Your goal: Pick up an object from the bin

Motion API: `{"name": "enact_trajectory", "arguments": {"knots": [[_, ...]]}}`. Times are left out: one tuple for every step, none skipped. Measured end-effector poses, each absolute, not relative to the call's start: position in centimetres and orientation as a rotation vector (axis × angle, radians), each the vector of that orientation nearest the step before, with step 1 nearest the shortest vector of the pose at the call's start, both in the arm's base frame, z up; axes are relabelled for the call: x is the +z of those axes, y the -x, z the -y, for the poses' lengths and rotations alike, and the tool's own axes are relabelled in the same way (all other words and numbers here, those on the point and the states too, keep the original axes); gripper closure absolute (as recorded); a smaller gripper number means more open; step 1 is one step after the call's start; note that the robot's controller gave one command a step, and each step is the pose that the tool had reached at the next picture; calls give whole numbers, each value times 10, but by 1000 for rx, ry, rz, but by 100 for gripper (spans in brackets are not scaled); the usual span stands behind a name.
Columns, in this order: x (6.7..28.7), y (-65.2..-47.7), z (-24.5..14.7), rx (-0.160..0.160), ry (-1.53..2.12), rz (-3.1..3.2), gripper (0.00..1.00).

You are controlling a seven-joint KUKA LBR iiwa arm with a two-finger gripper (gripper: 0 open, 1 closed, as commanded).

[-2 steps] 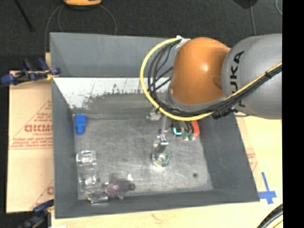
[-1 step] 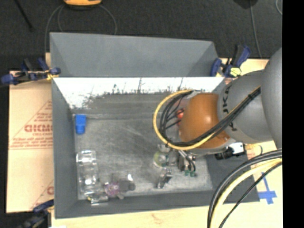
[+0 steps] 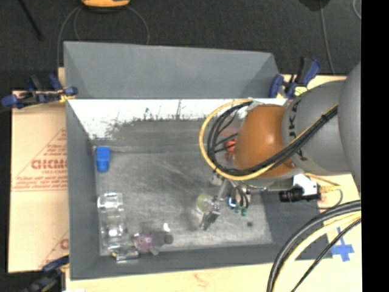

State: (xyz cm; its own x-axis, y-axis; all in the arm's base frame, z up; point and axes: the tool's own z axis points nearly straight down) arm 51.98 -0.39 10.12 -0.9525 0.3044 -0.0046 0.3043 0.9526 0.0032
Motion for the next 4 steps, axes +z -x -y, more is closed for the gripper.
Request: {"name": "enact_trajectory", "arguments": {"knots": [[100, -523, 20, 3, -703, -3057, 0], [72, -523, 5, 2, -763, -3036, 0], [74, -525, 6, 2, -765, -3041, 0], [78, -529, 6, 5, -763, -3026, 100]]}}
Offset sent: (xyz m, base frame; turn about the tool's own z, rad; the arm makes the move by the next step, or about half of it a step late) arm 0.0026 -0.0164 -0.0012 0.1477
